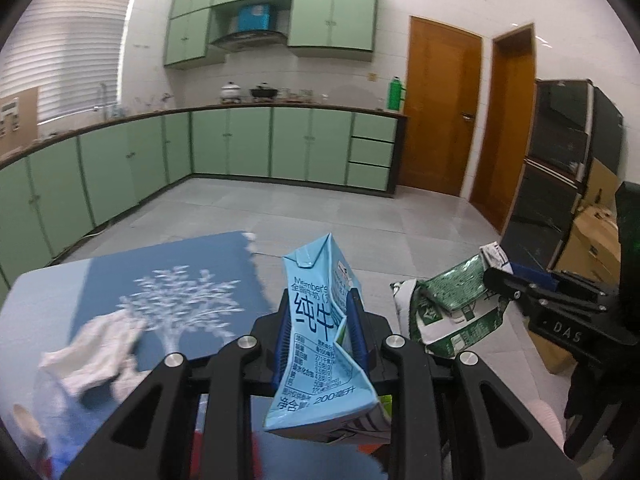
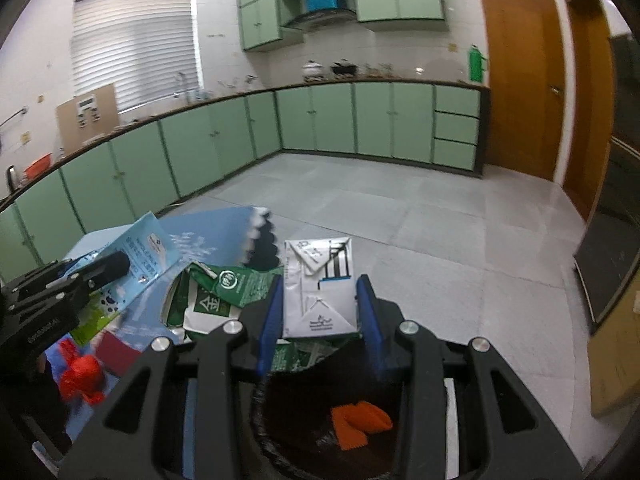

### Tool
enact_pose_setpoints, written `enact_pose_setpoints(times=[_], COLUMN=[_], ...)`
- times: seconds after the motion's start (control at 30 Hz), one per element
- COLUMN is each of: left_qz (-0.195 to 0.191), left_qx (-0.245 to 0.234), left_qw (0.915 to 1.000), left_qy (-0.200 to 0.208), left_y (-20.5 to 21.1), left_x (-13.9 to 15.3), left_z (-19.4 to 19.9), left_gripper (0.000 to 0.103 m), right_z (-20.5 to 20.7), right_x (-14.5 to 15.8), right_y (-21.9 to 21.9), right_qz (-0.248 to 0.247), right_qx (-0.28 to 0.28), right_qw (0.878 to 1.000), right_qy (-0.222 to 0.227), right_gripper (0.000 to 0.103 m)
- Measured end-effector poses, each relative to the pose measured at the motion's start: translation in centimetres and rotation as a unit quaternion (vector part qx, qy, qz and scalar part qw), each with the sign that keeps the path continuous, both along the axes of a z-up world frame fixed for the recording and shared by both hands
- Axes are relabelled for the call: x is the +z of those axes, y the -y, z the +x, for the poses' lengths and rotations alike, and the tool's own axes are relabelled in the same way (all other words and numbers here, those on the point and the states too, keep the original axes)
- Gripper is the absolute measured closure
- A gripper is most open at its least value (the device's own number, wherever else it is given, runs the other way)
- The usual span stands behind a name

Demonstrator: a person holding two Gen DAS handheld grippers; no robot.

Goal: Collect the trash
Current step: 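Carry both cartons over the black bin and open both grippers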

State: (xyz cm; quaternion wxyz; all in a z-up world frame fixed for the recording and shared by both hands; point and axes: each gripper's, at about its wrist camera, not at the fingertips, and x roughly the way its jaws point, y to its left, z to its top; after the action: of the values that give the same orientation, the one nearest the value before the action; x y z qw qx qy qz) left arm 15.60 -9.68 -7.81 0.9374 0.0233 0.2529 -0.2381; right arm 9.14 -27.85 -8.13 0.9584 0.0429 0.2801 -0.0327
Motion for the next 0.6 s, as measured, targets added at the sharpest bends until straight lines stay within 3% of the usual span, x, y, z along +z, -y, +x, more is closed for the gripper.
enact_pose_setpoints(times=[0.33,0.6], left_qz=[0.008,0.022], left_qx=[-0.042,-0.061], left_qw=[0.9986,0.9954], left_qy=[-0.032,-0.071], left_y=[6.2,8.4], left_x=[-3.4,-5.9], left_z=[2.1,3.5], left_gripper=[0.077,0.076], right_z=[0.5,2.7], right_x=[-5.1,-7.9], right_y=[4.5,5.4], right_qz=[0.001,0.008], right_qx=[-0.048,-0.057], right_qw=[0.998,0.995], right_qy=[-0.042,-0.077], right_gripper=[0.068,0.067])
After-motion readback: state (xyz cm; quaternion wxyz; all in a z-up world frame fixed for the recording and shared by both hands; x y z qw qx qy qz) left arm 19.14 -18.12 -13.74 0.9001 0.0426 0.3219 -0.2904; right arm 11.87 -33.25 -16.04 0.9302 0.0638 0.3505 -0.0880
